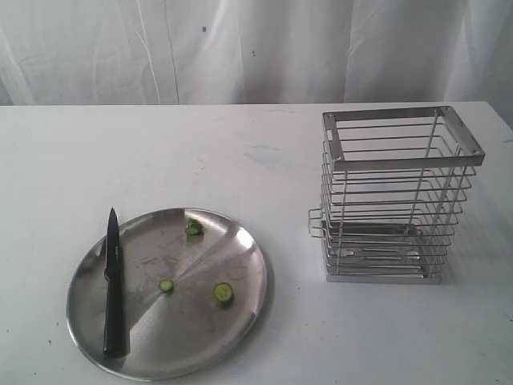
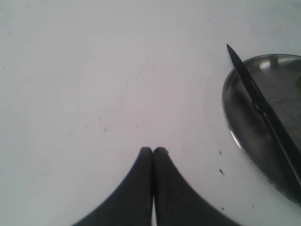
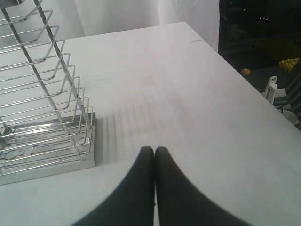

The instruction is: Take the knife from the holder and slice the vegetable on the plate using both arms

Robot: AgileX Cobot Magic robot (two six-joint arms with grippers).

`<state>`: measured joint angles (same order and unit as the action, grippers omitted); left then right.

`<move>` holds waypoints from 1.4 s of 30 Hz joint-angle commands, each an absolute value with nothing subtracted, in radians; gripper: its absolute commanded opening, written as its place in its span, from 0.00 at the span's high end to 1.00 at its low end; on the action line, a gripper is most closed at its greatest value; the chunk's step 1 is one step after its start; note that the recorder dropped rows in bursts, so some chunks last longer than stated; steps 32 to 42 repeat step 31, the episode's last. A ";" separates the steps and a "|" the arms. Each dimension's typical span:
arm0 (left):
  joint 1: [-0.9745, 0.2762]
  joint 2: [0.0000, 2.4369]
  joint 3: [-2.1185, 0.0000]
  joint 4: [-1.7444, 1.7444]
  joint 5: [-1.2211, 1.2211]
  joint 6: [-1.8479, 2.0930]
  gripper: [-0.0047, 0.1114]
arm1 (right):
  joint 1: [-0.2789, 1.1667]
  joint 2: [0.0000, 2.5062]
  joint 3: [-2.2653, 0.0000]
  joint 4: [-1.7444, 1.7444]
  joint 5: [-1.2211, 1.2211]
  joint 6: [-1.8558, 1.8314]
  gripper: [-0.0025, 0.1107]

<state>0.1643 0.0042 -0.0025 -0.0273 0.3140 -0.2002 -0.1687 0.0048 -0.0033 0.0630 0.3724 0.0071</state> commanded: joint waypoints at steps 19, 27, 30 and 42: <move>0.167 0.000 -0.003 -0.028 0.413 -0.206 0.96 | -0.171 0.000 0.000 0.055 0.366 0.010 0.98; 0.167 0.000 -0.003 -0.028 0.413 -0.206 0.96 | -0.171 0.000 0.000 0.055 0.366 0.010 0.98; 0.167 0.000 -0.003 -0.028 0.413 -0.206 0.96 | -0.171 0.000 0.000 0.055 0.366 0.010 0.98; 0.167 0.000 -0.003 -0.028 0.413 -0.206 0.96 | -0.171 0.000 0.000 0.055 0.366 0.010 0.98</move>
